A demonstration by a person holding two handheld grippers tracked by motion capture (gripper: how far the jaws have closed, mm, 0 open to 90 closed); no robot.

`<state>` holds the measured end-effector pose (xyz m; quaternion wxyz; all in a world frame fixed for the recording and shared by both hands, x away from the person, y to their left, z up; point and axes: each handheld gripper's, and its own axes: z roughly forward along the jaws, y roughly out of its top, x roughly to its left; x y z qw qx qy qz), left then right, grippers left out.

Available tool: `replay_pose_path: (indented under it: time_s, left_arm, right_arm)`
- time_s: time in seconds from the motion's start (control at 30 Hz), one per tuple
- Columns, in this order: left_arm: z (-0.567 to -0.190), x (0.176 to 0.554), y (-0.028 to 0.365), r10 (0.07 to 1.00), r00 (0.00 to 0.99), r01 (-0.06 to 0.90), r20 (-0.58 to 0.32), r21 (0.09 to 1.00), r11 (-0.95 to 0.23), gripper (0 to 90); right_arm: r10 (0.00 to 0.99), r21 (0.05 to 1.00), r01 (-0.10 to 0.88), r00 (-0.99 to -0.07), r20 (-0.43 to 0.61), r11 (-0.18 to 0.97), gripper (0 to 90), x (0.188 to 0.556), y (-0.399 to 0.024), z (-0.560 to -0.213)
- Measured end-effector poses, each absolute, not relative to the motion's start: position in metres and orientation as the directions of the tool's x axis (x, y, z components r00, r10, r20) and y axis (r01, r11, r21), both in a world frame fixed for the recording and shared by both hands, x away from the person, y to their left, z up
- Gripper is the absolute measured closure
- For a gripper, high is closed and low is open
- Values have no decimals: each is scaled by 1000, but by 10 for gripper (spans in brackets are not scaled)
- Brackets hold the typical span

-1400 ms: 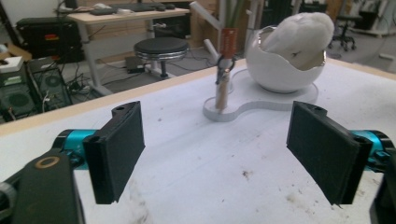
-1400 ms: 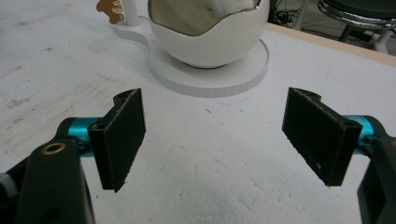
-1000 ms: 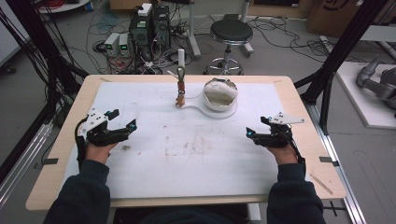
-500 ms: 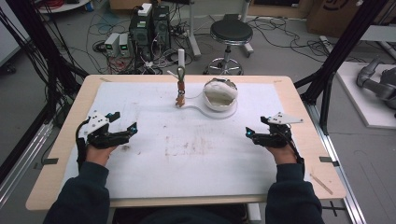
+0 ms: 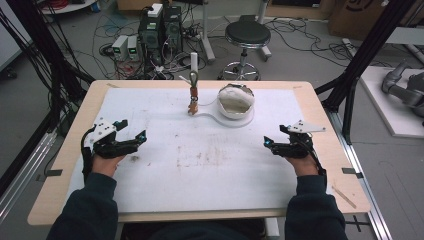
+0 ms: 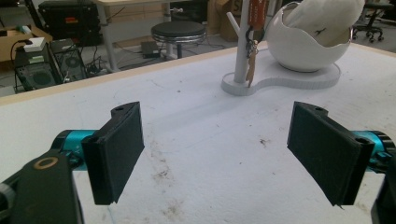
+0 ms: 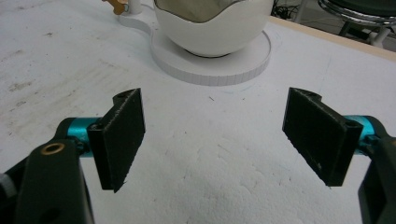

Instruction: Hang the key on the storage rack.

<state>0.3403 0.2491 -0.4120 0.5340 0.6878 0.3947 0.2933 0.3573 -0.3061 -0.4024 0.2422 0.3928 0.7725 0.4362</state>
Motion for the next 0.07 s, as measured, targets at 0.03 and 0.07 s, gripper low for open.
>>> replay_pose_path:
  time_s: [0.03,0.07]
  left_arm:
    - [-412,340,249,856,516,230,-17,966,-120,184]
    - [-412,341,249,856,516,233,-21,966,-116,184]
  right_arm:
    - [817,864,397,-576,-29,311,215,357,-306,-403]
    - [818,864,399,-575,-26,308,215,357,-306,-403]
